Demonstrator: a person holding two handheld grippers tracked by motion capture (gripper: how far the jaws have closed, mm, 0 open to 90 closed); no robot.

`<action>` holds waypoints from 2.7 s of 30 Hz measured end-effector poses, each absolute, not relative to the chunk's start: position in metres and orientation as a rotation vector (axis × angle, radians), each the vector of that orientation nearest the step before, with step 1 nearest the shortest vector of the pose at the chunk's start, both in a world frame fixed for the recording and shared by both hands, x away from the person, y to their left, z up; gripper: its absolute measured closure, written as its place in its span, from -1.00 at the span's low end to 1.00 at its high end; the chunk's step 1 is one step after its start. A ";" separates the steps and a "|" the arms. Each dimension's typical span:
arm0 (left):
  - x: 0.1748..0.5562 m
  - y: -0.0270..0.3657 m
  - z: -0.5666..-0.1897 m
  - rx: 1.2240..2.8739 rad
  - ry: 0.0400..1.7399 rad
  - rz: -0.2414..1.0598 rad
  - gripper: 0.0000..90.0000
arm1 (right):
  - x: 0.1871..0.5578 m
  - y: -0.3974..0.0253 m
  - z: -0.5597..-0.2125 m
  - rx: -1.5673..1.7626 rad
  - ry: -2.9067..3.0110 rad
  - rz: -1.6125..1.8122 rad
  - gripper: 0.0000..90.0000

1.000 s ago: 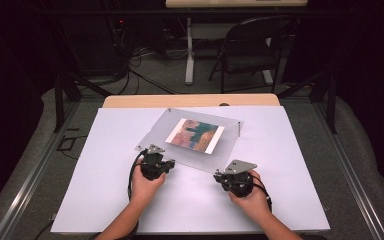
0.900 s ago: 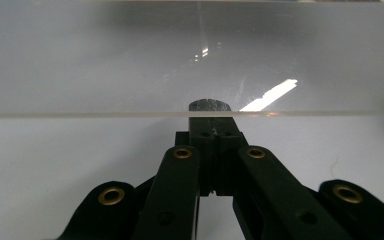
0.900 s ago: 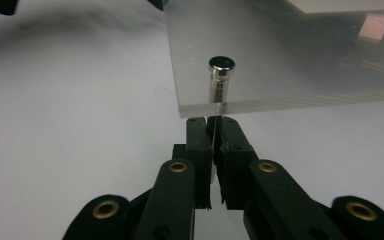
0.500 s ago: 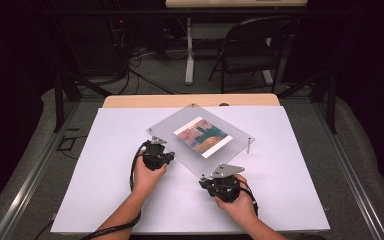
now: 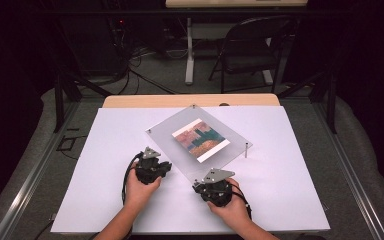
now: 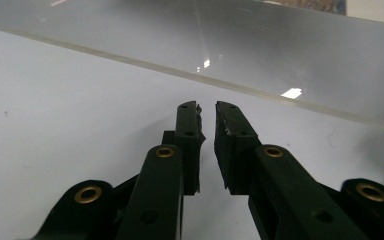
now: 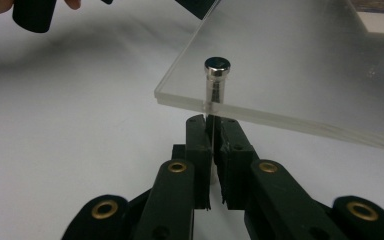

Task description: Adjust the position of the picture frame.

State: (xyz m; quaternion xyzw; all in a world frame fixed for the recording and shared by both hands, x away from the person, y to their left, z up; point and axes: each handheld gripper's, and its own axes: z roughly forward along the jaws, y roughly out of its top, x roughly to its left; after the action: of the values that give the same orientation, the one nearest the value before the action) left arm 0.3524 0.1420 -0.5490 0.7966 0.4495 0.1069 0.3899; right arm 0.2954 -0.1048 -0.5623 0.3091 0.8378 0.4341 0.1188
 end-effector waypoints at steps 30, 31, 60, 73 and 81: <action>0.298 0.106 -0.555 1.990 0.961 0.153 0.22 | 0.297 -0.214 -0.544 1.115 2.207 1.290 0.26; 0.297 0.104 -0.554 2.000 0.948 0.149 0.22 | 0.297 -0.215 -0.543 1.117 2.197 1.289 0.27; 0.300 0.062 -0.563 2.062 0.867 0.132 0.89 | 0.304 -0.224 -0.546 1.162 2.151 1.289 0.43; 0.296 0.086 -0.557 2.034 0.930 0.141 0.89 | 0.349 -0.240 -0.560 1.268 2.083 1.198 0.47; 0.294 0.095 -0.558 2.019 0.970 0.157 0.89 | 0.375 -0.228 -0.567 1.224 2.142 1.171 0.53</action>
State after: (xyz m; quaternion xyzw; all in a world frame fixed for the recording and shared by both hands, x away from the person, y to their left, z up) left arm 0.2937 0.0948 -0.5576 0.8103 0.3893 0.0629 0.4334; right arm 0.3747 -0.2277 -0.5667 0.4388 0.7679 0.4198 0.2037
